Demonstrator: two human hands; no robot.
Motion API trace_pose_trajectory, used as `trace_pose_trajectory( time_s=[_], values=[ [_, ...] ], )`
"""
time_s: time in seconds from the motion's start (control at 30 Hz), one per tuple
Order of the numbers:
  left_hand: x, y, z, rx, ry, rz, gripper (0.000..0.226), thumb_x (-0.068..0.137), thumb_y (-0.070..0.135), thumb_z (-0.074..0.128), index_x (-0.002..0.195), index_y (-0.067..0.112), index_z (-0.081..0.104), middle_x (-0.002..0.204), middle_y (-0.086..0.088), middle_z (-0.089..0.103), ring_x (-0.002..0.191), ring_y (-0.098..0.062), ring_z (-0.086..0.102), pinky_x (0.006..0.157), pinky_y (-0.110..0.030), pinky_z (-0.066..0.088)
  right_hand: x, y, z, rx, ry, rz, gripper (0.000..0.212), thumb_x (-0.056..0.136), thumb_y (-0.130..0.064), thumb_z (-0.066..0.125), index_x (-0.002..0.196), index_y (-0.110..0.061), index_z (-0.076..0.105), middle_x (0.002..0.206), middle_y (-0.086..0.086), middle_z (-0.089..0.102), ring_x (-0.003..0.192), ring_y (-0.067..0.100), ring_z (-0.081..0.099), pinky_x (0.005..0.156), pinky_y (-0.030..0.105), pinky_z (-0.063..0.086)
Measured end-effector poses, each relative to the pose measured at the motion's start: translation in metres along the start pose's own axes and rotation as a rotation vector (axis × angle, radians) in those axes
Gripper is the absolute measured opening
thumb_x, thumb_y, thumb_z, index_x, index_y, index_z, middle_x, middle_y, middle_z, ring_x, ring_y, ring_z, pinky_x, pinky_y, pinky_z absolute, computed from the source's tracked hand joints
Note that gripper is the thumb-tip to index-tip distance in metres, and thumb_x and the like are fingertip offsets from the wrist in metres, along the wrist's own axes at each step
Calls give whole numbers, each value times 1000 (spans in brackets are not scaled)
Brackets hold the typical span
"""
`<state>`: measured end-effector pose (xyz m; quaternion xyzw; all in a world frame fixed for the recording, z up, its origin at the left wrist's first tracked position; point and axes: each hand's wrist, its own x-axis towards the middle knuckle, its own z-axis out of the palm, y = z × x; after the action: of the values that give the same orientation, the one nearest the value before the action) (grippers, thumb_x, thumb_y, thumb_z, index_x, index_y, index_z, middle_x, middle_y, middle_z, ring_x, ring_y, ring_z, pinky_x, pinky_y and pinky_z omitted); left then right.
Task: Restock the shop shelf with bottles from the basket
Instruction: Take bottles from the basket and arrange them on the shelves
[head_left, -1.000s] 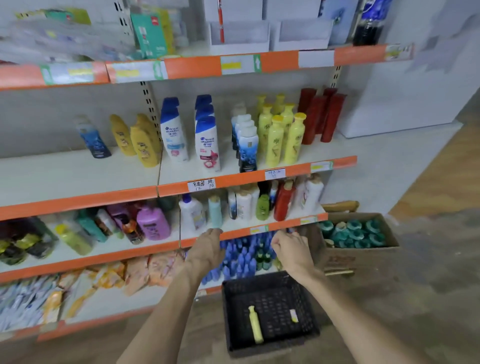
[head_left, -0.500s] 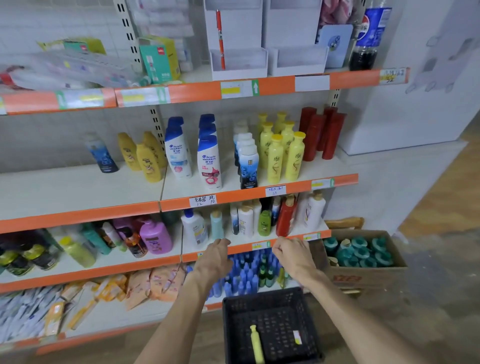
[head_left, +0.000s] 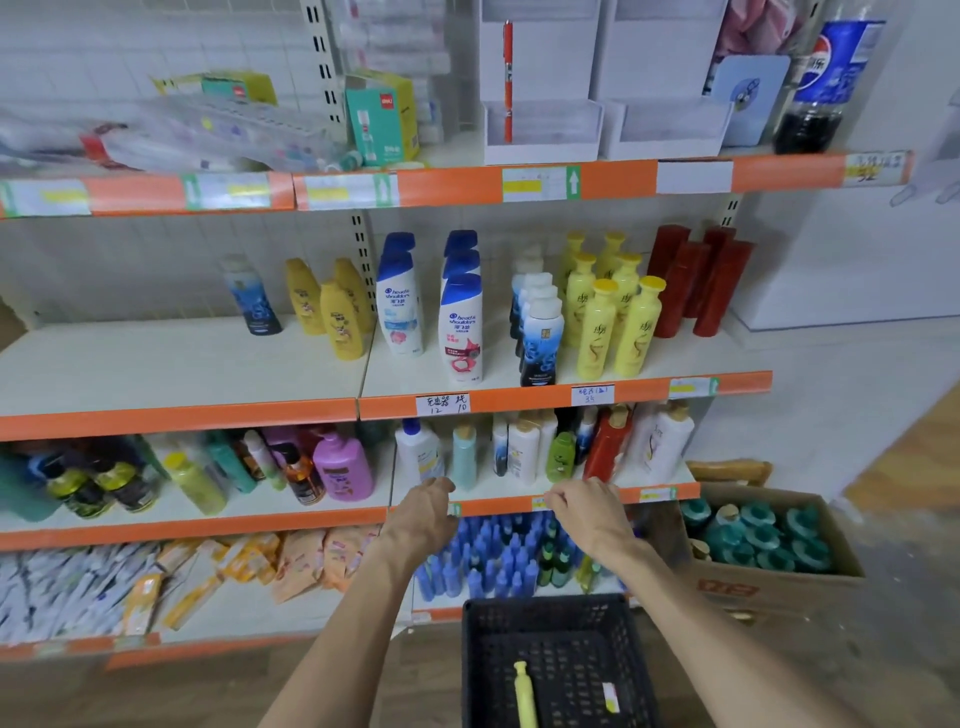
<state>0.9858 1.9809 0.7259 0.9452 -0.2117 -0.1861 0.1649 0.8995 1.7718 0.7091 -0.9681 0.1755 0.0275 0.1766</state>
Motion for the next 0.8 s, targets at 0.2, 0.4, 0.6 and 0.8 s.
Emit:
trace_pose_trajectory(
  time_s=[0.2, 0.4, 0.6, 0.8],
  values=[
    [3, 4, 2, -8, -3, -42, 51, 87, 16, 58, 136, 14, 43, 140, -10, 47, 122, -27, 51, 102, -38, 44, 15, -1, 4, 48, -19, -49, 21, 95, -18, 51, 82, -25, 66, 84, -9, 70, 83, 19, 59, 89, 36, 38],
    [9, 12, 8, -24, -22, -74, 51, 87, 11, 54, 137, 16, 43, 140, -10, 47, 118, -27, 55, 99, -36, 47, 30, -1, 12, 41, -13, -113, 18, 91, -16, 54, 82, -13, 69, 82, 3, 73, 78, 25, 66, 92, 36, 40],
    [16, 14, 17, 11, -50, -78, 50, 89, 15, 54, 137, 14, 42, 139, -12, 48, 120, -28, 54, 98, -36, 44, 29, 11, 11, 29, -130, -102, 35, 100, -28, 46, 68, -22, 59, 66, -2, 66, 67, 22, 61, 84, 36, 39],
    [27, 32, 79, -12, -145, -96, 40, 91, 13, 52, 130, 6, 49, 132, -14, 55, 118, -29, 54, 93, -32, 43, 9, 70, 41, -3, -338, -26, 25, 96, -16, 44, 75, -14, 58, 68, 8, 62, 61, 24, 57, 58, 32, 35]
  ],
)
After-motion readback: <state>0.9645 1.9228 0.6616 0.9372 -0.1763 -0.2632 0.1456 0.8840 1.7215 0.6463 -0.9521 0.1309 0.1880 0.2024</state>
